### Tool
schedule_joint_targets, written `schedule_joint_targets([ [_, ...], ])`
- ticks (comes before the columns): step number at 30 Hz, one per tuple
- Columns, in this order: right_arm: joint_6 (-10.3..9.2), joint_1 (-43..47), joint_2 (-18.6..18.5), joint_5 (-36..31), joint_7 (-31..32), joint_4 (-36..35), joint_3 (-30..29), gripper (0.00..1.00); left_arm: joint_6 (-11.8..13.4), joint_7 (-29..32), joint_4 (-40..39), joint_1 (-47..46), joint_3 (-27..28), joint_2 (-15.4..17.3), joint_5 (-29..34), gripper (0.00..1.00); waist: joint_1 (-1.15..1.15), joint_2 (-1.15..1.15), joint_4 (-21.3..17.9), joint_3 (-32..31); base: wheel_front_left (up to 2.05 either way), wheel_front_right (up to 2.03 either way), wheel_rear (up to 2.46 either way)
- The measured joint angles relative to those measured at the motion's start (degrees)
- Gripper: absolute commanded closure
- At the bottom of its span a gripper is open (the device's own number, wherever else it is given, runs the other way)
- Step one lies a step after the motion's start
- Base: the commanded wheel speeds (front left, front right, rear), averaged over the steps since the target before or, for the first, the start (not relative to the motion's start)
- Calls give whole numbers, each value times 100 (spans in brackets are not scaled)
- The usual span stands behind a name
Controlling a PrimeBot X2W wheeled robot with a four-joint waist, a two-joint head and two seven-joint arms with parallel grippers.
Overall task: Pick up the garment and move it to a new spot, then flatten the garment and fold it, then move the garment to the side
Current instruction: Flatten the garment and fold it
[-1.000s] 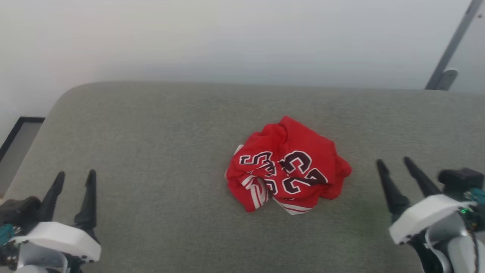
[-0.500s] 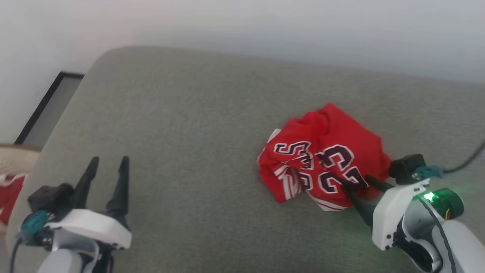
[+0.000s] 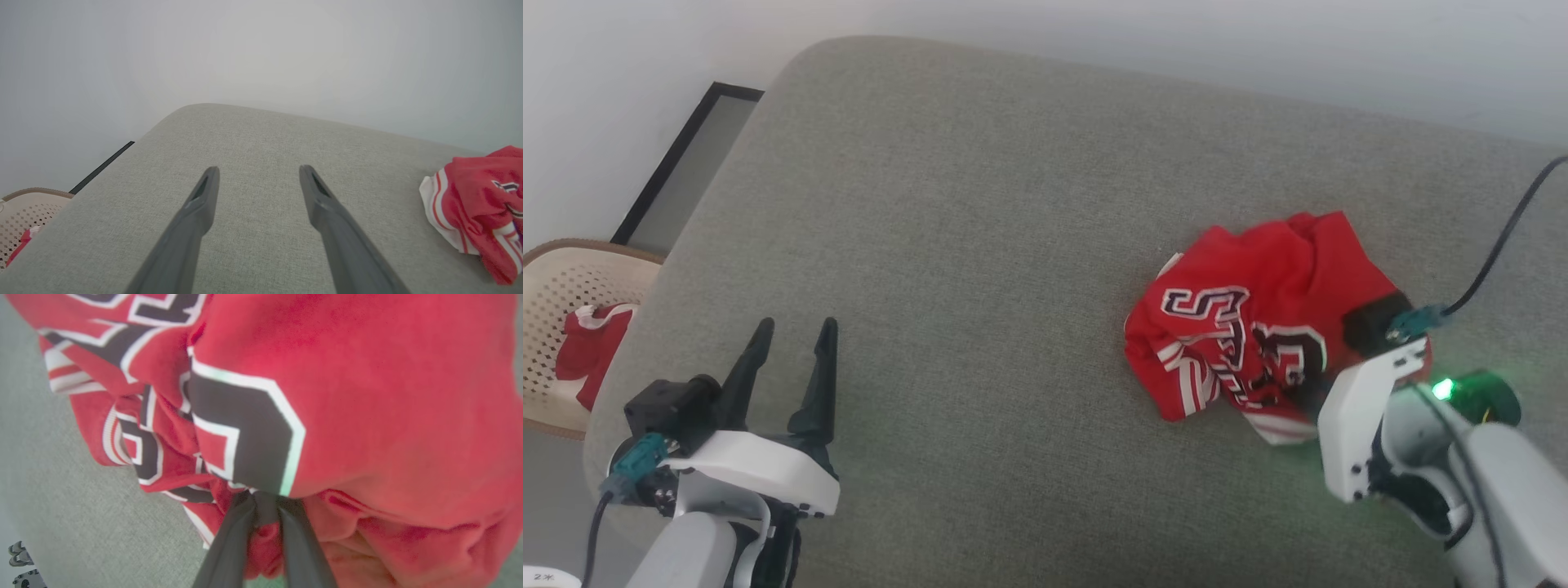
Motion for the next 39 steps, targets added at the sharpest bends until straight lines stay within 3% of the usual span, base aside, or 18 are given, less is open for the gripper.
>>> schedule_joint_targets([
  [14,0,-489,-400,354,138,-1207,-980,100,-26,-98,96,-6,91,66,-13,0,0,0,-207,-149,0,0,0],
  [22,0,-730,-527,312,266,-1395,-1079,100,-30,-100,100,-23,32,45,-13,0,0,0,-193,-148,0,0,0],
  [29,1,-1220,-649,290,202,-872,-797,100,-101,-114,190,-181,-159,-66,18,0,0,0,42,-82,0,0,0],
  [37,1,-1897,-714,354,14,363,-234,100,-222,-123,414,-435,-361,-207,110,0,0,0,407,27,0,0,0],
  [38,1,-1897,-714,354,14,363,-234,98,-222,-123,414,-435,-361,-207,110,0,0,0,407,27,0,0,0],
  [39,1,-2010,-700,394,-11,732,-115,86,-230,-124,459,-490,-408,-253,122,0,0,0,488,51,0,0,0],
])
